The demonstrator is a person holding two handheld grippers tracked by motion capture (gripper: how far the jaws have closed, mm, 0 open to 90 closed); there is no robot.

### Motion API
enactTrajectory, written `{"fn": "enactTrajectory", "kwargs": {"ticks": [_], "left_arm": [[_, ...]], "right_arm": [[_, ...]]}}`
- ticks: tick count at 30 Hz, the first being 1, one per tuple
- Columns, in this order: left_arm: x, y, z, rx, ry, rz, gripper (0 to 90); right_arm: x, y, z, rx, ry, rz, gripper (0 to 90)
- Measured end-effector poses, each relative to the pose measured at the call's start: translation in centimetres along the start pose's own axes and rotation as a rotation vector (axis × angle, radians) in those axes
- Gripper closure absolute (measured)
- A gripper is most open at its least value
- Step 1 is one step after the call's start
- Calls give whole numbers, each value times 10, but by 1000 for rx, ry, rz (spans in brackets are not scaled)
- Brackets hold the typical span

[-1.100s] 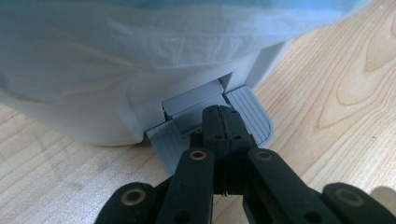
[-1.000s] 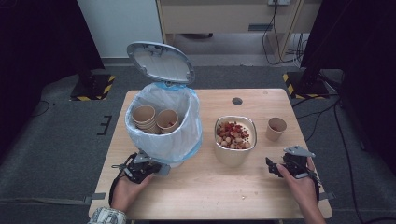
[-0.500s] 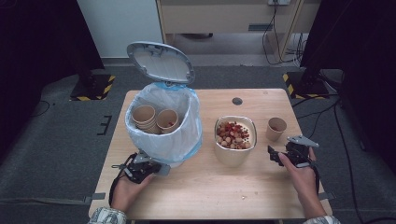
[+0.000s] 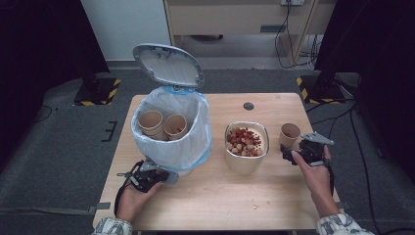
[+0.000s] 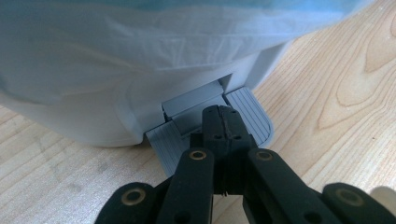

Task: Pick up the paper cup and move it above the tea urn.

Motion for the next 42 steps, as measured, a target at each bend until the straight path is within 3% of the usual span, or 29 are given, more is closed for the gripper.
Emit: {"fn": "enactTrajectory", "kwargs": {"ticks": [25,42], "left_arm": [[0,0,0,-4,-4,-2,900],[0,1,1,-4,-8,-2,900]], "right_arm": [[-21,10,47,-74,-30,55,71],[-26,10,61,-89,-61,38,94]]}}
Point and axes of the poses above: each handheld gripper's, and its own axes: z roughly forward along the jaws, y roughly out of its top, x roughly to its left, the point moved 9 cm from there along z, roughly forward along the jaws, and after that the axes turned 7 degrees about x, right-handed, at the moved point
